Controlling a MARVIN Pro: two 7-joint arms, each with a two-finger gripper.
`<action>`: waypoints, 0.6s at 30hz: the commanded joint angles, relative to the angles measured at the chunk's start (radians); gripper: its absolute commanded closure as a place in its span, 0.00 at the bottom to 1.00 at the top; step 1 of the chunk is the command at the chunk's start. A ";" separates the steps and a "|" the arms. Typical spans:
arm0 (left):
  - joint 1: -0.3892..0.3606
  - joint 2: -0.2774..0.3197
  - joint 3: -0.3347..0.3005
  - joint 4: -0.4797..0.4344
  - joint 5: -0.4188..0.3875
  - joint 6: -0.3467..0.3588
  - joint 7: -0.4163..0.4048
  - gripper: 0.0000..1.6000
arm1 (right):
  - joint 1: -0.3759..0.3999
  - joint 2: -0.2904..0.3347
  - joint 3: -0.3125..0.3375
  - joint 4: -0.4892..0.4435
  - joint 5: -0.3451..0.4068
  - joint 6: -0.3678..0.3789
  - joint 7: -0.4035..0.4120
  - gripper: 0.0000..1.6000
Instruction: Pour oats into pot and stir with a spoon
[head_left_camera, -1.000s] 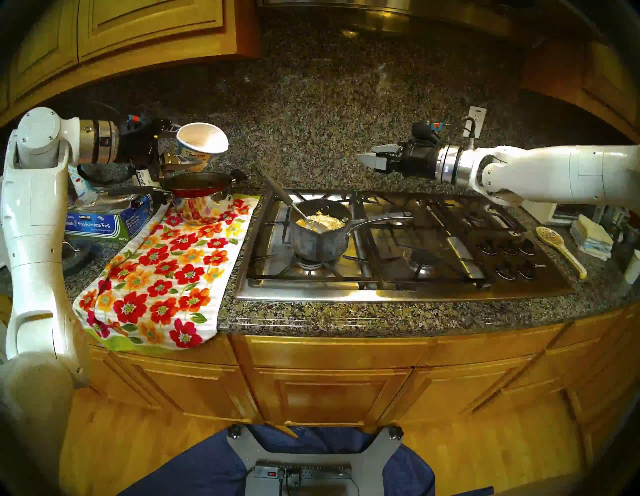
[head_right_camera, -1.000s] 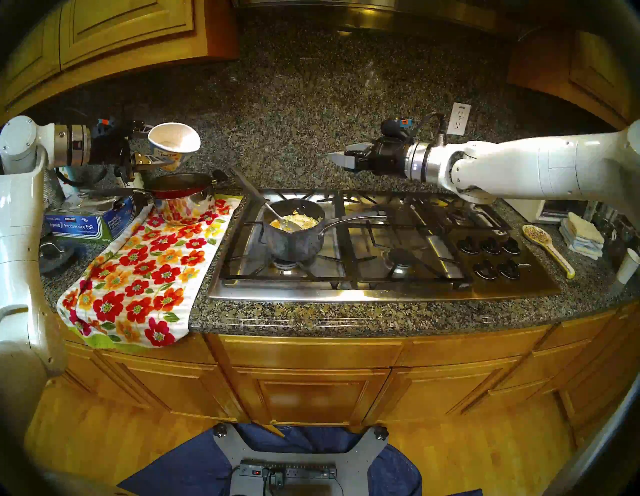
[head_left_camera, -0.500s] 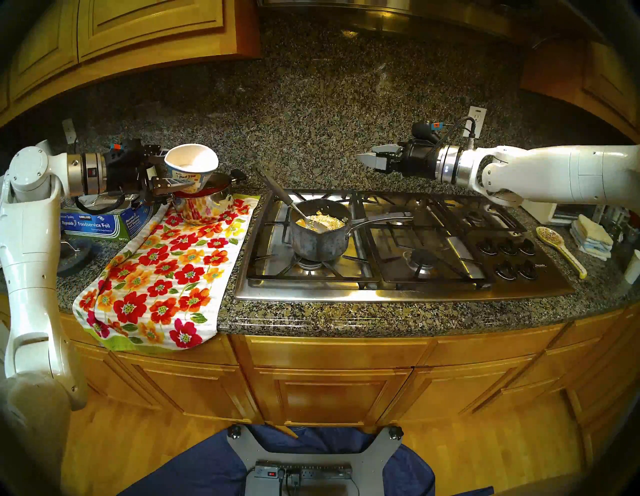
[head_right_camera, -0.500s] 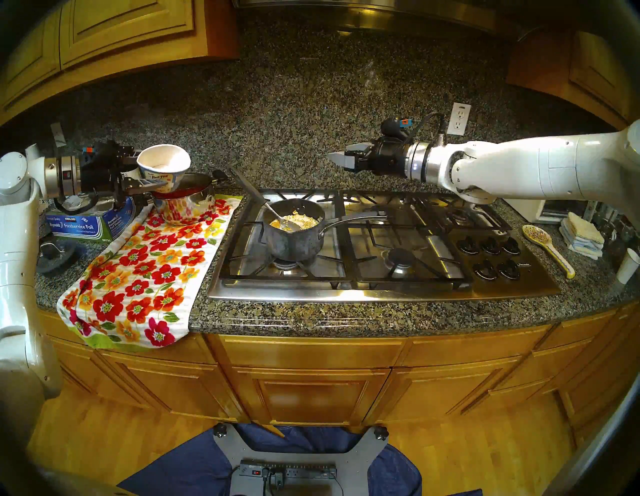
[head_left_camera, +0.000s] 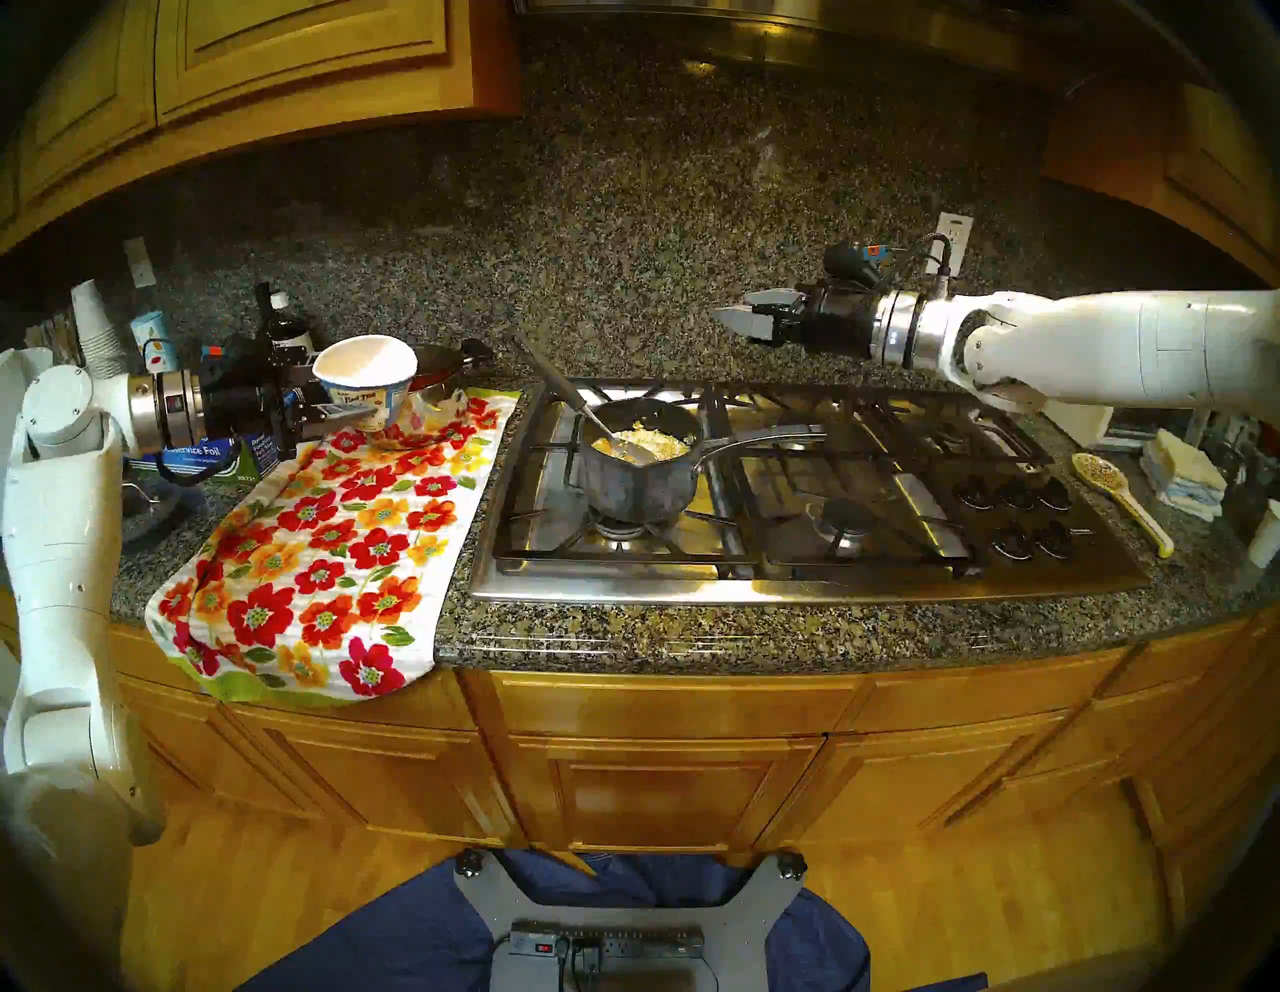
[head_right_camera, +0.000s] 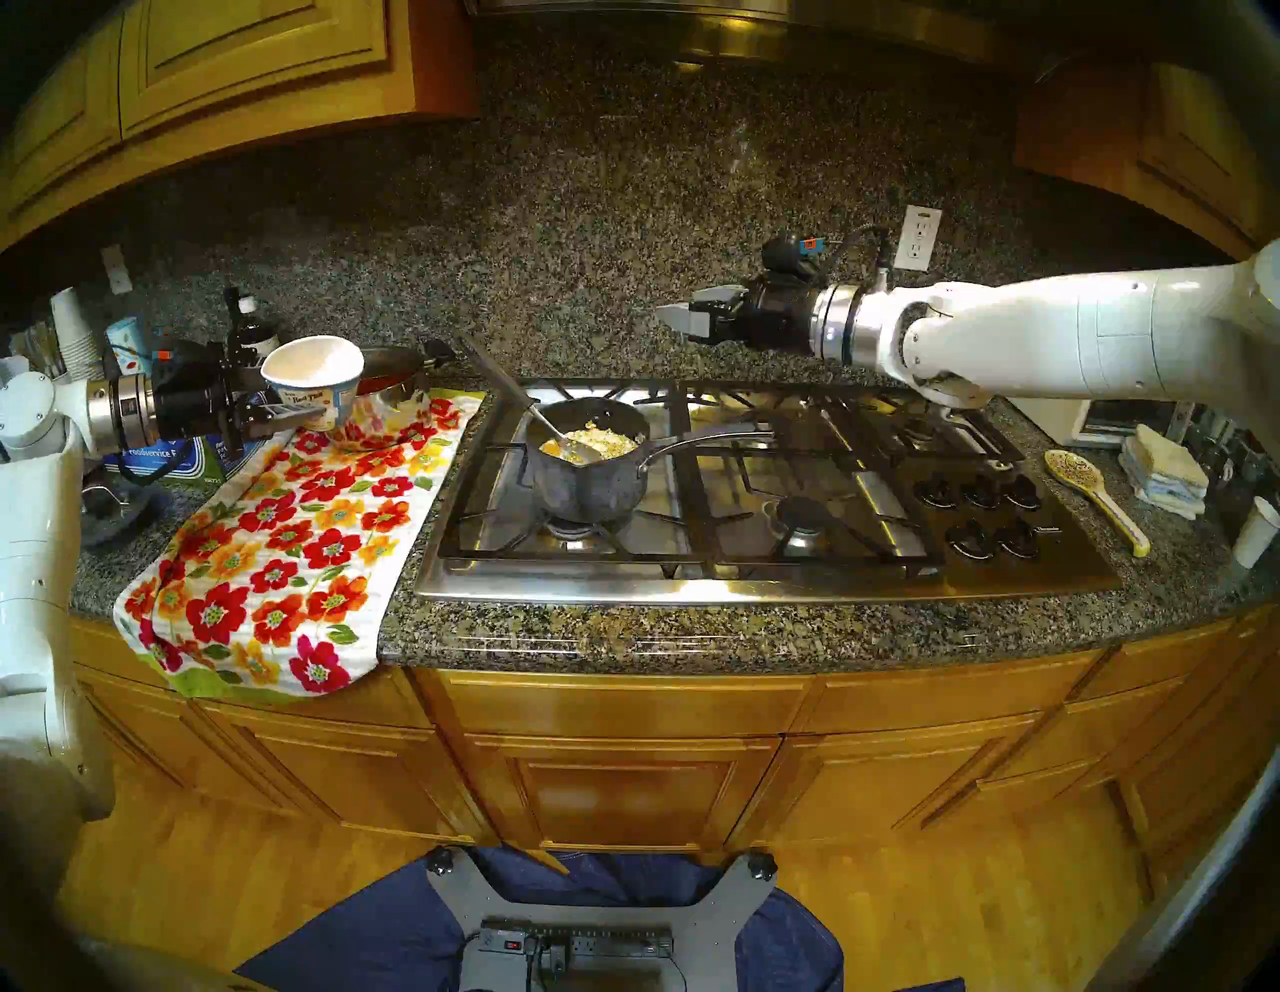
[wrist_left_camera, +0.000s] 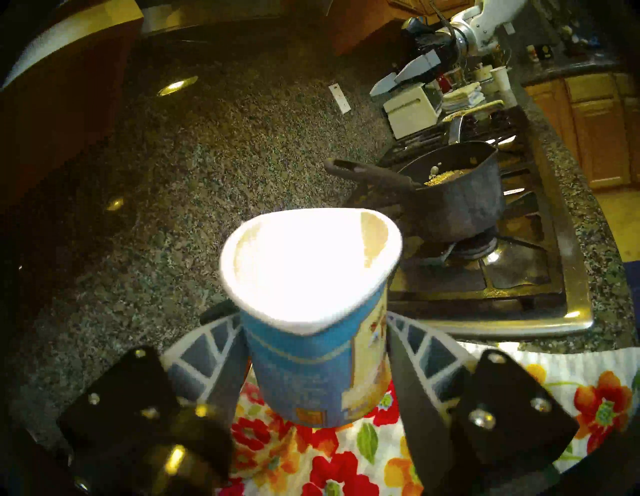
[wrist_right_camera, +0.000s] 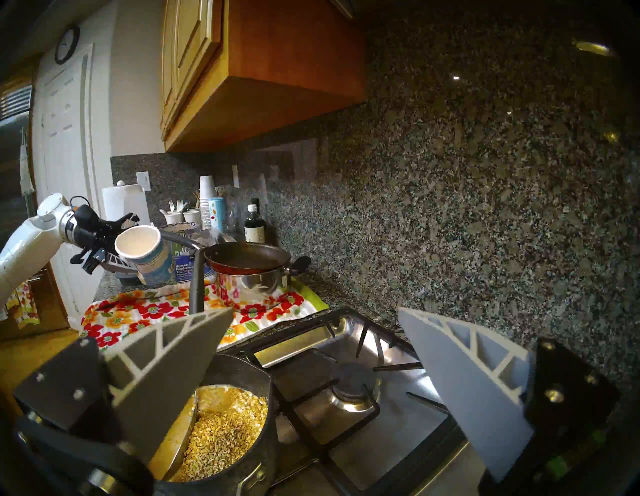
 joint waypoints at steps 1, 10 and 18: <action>0.014 0.039 -0.012 0.016 -0.043 -0.049 0.002 0.50 | 0.042 0.002 0.021 0.009 0.003 -0.006 0.003 0.00; 0.068 0.044 -0.020 0.029 -0.054 -0.090 0.002 0.49 | 0.042 0.002 0.021 0.009 0.003 -0.006 0.003 0.00; 0.118 0.032 -0.054 0.071 -0.090 -0.107 0.002 0.49 | 0.042 0.002 0.021 0.009 0.004 -0.006 0.003 0.00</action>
